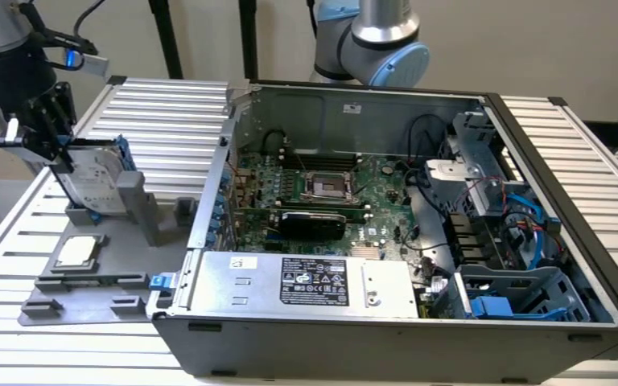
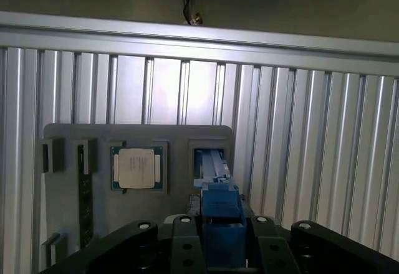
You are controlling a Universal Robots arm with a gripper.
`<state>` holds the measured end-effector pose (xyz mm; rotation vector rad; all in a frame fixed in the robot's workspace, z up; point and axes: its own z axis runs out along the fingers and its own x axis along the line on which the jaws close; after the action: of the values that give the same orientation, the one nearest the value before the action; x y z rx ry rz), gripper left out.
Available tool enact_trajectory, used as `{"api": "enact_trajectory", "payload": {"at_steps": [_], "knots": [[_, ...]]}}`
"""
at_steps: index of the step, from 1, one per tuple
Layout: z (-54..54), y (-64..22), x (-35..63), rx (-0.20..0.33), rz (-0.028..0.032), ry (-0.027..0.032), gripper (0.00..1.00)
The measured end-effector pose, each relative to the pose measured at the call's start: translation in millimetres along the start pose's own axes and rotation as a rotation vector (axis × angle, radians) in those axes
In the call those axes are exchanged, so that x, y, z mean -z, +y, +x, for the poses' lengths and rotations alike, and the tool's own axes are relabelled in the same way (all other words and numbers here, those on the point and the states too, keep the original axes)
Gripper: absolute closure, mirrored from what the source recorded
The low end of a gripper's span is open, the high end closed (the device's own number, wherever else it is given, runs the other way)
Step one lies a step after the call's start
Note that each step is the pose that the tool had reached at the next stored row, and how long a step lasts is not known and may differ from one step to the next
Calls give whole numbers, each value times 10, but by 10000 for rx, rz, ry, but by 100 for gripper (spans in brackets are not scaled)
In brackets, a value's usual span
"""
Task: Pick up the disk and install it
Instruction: 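Pick up the disk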
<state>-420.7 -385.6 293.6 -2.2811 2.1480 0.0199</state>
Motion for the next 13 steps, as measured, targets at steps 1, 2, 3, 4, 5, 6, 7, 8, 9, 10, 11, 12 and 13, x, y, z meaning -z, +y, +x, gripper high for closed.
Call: {"api": "enact_trajectory", "payload": {"at_steps": [1,2,3,4,5,6,7,8,9,10,11,12,13], "knots": [[0,0,20,1,1,0,67],[-1,0,41,0,-1,0,67],[-1,0,63,0,0,1,67],[-1,0,84,0,0,0,67],[-1,0,102,0,1,0,67],[-2,1,121,0,1,0,67],[-2,1,141,1,1,0,67],[-3,0,164,0,1,-1,67],[-3,1,191,1,0,0,67],[-4,1,228,0,1,-1,67],[-4,1,270,0,2,0,67],[-5,1,316,0,-1,1,67],[-5,1,362,0,1,0,67]]}}
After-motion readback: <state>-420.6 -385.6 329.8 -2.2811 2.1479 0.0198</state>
